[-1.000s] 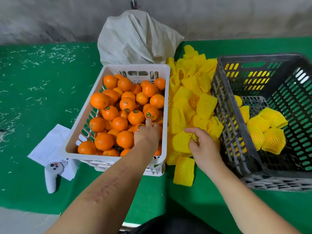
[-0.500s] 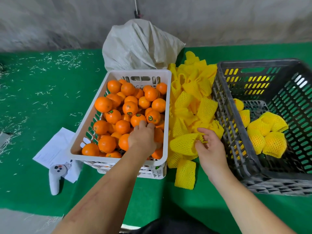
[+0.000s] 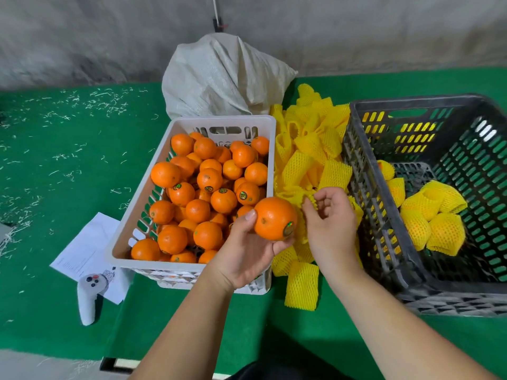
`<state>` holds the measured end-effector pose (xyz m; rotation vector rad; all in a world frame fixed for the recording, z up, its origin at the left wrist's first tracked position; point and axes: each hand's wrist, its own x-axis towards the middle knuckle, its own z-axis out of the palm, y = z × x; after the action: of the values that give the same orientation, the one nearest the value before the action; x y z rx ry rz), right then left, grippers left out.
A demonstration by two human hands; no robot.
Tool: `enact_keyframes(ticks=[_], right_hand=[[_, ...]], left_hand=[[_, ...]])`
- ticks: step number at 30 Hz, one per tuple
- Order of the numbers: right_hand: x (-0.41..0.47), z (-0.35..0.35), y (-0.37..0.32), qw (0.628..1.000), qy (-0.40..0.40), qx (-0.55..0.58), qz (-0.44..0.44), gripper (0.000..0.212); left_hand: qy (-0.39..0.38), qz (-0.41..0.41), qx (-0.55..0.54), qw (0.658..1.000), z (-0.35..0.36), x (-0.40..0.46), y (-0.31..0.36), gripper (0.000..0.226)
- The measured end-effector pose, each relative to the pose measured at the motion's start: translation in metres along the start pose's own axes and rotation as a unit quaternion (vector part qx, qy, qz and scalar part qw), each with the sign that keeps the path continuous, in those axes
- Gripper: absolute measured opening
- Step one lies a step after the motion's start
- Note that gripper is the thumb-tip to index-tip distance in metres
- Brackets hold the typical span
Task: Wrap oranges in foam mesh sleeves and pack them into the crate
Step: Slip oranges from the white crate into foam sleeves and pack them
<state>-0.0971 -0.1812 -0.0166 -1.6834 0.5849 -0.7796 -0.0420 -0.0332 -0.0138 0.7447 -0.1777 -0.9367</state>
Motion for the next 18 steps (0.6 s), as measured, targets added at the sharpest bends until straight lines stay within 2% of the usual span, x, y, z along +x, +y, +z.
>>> enact_keyframes(ticks=[3, 7, 9, 12, 15, 17, 18], right_hand=[[0.0, 0.005, -0.003, 0.999, -0.023, -0.021, -0.009, 0.016], [0.008, 0.005, 0.0, 0.989, -0.11, -0.084, 0.052, 0.015], [0.013, 0.0, -0.001, 0.993, -0.062, -0.091, 0.033, 0.011], [0.02, -0.006, -0.003, 0.993, 0.012, -0.121, 0.0, 0.024], [0.014, 0.005, -0.009, 0.992, -0.03, -0.125, 0.016, 0.041], [0.005, 0.013, -0.008, 0.992, -0.068, -0.102, 0.028, 0.048], [0.003, 0.013, -0.008, 0.992, -0.073, -0.096, 0.037, 0.048]], left_hand=[[-0.014, -0.006, -0.061, 0.998, -0.004, 0.001, 0.0, 0.099], [0.003, -0.033, -0.08, 0.996, -0.006, 0.002, 0.003, 0.097], [0.034, -0.031, -0.069, 0.997, -0.006, 0.003, 0.003, 0.099], [0.044, -0.017, -0.04, 0.998, -0.005, 0.001, 0.002, 0.108], [0.021, -0.019, 0.029, 0.999, -0.005, -0.003, -0.003, 0.099], [0.04, -0.007, 0.082, 0.996, -0.006, -0.005, -0.005, 0.09], [0.054, -0.001, 0.085, 0.995, -0.007, -0.005, -0.006, 0.095]])
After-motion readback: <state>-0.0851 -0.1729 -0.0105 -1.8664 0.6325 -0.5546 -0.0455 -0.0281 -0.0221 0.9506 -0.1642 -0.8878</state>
